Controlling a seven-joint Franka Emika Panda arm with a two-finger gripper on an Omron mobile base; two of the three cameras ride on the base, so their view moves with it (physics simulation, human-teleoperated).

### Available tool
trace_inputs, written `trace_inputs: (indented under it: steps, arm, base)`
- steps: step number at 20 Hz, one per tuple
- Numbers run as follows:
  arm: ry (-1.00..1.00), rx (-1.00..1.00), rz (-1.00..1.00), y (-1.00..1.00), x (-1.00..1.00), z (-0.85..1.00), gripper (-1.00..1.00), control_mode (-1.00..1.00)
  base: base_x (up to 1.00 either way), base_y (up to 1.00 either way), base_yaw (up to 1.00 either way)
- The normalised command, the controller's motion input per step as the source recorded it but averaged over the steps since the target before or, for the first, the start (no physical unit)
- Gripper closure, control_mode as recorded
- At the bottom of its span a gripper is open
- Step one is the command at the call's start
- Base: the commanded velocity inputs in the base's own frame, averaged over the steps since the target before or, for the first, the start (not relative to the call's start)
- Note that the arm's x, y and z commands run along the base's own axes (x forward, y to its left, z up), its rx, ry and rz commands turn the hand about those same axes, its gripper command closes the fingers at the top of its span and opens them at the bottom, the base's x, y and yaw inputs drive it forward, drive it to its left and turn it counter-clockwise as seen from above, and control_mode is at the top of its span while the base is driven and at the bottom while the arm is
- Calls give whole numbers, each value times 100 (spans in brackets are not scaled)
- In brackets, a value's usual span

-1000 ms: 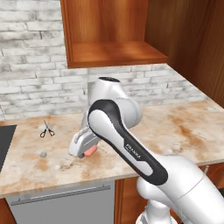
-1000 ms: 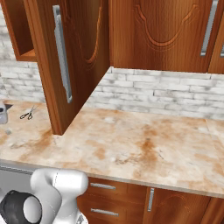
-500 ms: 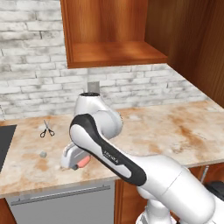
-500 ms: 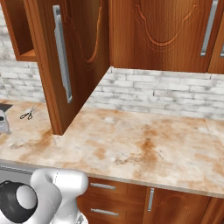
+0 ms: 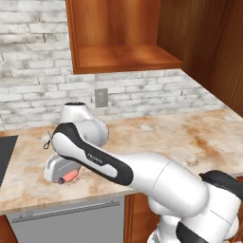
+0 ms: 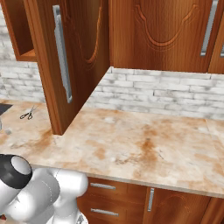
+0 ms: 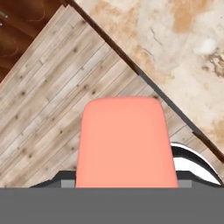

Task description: Open the cabinet. Pick the bar soap and place it next to the sink. Then close the cabinet.

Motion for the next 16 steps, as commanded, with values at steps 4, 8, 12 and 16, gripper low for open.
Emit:
trace_inputs:
  steps: [4,8,12,16]
  arm:
    - [0,-11,0,23,28,-1,100,-100]
    - [2,-11,0,23,39,-21,100,-100]
    - [2,-7,0,36,52,-47,100,-100]
    - [0,-2,0,52,44,-42,100,-100]
  base:
    - [0,0,0]
    - [0,0,0]
    - [0,0,0]
    - [0,0,0]
